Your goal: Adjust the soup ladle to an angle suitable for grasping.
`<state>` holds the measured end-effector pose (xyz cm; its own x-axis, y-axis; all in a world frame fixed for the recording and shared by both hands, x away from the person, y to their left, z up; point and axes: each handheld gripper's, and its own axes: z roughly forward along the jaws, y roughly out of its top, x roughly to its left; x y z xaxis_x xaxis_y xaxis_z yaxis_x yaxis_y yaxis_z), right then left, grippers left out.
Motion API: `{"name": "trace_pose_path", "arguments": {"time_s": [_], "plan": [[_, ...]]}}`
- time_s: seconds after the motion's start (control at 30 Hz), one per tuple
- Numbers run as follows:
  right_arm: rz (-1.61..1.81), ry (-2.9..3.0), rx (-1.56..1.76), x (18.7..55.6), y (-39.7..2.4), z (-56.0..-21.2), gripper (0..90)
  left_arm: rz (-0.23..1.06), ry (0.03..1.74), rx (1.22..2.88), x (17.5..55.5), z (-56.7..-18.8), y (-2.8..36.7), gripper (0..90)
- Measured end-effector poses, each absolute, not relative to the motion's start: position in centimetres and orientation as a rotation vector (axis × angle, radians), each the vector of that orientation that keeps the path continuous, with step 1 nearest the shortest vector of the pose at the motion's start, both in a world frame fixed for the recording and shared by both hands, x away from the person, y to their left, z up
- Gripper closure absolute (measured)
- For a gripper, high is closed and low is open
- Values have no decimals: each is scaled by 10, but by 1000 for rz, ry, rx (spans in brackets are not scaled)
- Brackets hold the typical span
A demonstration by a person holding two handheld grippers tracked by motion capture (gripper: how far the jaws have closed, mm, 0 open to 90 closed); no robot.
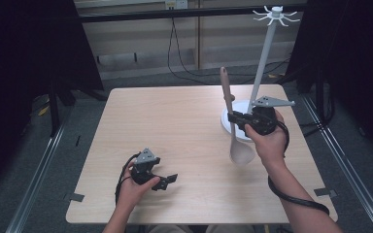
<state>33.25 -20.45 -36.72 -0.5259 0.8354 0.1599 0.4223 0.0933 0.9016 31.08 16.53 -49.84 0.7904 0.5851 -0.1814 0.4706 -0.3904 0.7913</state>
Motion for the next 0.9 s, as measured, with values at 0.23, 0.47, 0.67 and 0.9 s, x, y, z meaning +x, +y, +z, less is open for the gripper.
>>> {"name": "trace_pose_path", "arguments": {"time_s": [0.23, 0.47, 0.67, 0.9], "plan": [[1423, 1945, 1234, 327, -215, -357, 798, 153, 783, 2051, 311, -498, 165, 19], [1433, 1911, 1228, 322, -224, -345, 798, 147, 778, 2050, 310, -498, 163, 19], [1438, 1867, 1223, 318, -234, -334, 798, 144, 774, 2054, 310, -499, 163, 19], [1442, 1839, 1221, 314, -241, -325, 798, 147, 773, 2055, 310, -499, 162, 19]]}}
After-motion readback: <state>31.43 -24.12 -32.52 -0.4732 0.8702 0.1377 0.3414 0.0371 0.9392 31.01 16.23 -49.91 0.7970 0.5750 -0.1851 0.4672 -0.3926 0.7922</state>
